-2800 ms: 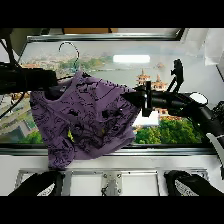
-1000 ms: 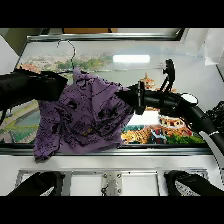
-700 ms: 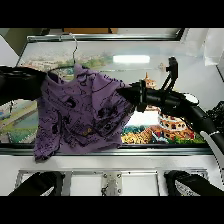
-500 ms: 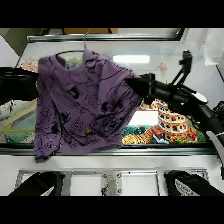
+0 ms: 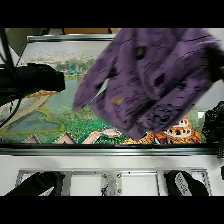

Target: Fold the clothes and pants, and hang the long-sleeved shirts on hangers.

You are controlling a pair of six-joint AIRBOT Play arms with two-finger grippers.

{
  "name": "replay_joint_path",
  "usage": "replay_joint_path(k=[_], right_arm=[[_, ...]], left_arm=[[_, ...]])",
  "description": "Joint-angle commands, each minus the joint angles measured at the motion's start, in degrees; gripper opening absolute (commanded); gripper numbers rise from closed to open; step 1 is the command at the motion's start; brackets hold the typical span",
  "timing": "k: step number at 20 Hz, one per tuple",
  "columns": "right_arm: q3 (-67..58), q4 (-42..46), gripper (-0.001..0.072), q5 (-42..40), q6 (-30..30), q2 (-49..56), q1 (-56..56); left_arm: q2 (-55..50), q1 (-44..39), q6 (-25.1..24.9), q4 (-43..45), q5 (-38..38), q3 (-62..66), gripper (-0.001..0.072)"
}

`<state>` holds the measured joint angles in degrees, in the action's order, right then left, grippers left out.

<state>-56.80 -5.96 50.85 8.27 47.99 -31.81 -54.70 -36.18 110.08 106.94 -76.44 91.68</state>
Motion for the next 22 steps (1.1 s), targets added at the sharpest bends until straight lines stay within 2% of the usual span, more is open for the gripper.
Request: replay_joint_path(k=[1,4,6,8,12,16,22], right_arm=[[-3.1,8.41,0.0011,-13.92,6.19,-3.3,-12.81],[-7.15,16.79,0.0011,-26.16,10.47,-2.67,-16.94],[-10.75,20.2,0.0011,-34.14,10.43,-0.9,-17.22],[-15.39,22.29,0.0011,-38.69,10.43,2.01,-17.22],[-25.29,27.76,0.0011,-43.98,10.43,8.96,-17.27],[-33.11,27.85,0.0011,-48.72,10.08,14.25,-17.51],[-34.03,27.85,0.0012,-53.72,9.94,14.95,-17.7]], left_arm=[[-3.34,0.0,-1.84,0.07,2.82,0.02,0.0019],[-5.33,0.0,-2.38,0.09,3.82,0.02,0.0018],[-6.51,0.0,-3.32,0.07,4.44,0.02,0.0019],[-7.41,0.0,-3.41,0.04,4.63,0.02,0.0018],[-7.91,0.0,-3.41,0.02,4.66,0.04,0.0019],[-7.8,-0.02,-3.39,-0.04,4.61,0.02,0.0018],[-7.8,-0.02,-3.39,-0.13,4.59,0.02,0.0019]])
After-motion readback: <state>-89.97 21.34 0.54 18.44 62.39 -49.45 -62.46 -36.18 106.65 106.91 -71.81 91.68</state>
